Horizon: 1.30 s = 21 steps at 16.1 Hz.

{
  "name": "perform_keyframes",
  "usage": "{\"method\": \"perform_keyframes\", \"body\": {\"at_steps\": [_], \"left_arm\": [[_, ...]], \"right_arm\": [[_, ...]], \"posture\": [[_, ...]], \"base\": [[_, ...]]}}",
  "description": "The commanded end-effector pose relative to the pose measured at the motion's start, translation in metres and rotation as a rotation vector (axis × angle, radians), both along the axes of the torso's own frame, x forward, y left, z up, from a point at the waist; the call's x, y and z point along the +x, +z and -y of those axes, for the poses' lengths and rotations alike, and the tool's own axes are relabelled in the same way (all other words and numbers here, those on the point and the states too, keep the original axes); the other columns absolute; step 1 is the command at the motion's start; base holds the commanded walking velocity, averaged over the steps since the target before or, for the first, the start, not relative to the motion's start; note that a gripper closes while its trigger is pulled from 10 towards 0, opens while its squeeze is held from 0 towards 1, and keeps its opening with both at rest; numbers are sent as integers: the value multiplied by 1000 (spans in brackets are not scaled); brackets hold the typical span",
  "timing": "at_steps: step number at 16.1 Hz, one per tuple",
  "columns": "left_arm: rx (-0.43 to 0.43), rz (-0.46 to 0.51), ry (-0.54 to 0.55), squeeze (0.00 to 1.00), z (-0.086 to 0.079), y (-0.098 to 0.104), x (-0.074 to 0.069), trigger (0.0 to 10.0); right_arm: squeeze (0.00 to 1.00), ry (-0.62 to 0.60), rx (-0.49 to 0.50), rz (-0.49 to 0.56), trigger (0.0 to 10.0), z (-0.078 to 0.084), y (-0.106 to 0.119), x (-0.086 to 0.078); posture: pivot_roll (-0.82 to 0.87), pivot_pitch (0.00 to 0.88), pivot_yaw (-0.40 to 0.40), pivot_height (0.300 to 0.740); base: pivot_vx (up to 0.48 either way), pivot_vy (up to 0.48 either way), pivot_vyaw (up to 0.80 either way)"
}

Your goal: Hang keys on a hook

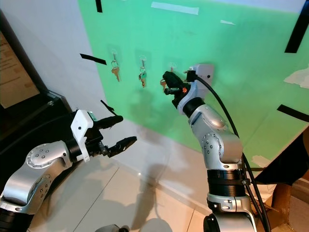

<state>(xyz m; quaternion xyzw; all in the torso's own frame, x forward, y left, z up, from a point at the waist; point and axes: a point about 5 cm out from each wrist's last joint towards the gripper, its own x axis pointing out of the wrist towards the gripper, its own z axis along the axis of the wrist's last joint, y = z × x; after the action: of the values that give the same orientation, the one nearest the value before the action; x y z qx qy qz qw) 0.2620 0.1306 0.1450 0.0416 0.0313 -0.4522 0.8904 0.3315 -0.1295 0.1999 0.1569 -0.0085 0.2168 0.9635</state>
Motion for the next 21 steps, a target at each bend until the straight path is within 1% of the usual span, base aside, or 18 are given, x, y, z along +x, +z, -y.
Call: {"method": "perform_keyframes", "body": {"at_steps": [1,4,5,11,13,16,18,19,20,21], "left_arm": [[6,31,9,0,-1,4,2,10000],[-13,59,25,0,0,7,3,10000],[-16,63,29,0,0,7,3,10000],[-20,75,29,0,1,7,3,10000],[-21,72,27,0,1,7,3,10000],[-20,70,26,0,0,7,3,10000],[-19,69,28,0,0,7,3,10000],[-19,69,29,0,-1,7,3,10000],[-19,68,29,0,0,7,3,10000],[-19,66,29,0,0,7,3,10000]], "right_arm": [[0,-3,26,9,10000,0,6,2],[0,-27,50,-6,10000,1,5,6],[0,-54,59,-17,10000,4,3,8],[0,-105,77,-78,10000,8,-5,13],[0,-175,107,-134,10000,18,-14,16],[0,-116,64,-161,10000,13,-21,11],[0,-42,28,-167,10000,5,-28,2],[0,-32,23,-169,10000,4,-29,0],[682,-27,13,-177,10000,3,-33,-3],[1000,-31,13,-184,10000,4,-36,-5]], "posture": [[-25,0,57,740],[-23,0,53,740],[-22,0,52,740],[-23,0,53,740],[-22,0,54,740],[-22,0,55,740],[-24,0,57,740],[-24,0,57,740],[-25,0,57,740],[-24,0,57,740]], "base": [[0,0,0],[0,0,0],[0,0,0],[0,0,0],[0,0,0],[0,0,0],[0,0,0],[0,0,0],[0,0,0],[0,0,0]]}}
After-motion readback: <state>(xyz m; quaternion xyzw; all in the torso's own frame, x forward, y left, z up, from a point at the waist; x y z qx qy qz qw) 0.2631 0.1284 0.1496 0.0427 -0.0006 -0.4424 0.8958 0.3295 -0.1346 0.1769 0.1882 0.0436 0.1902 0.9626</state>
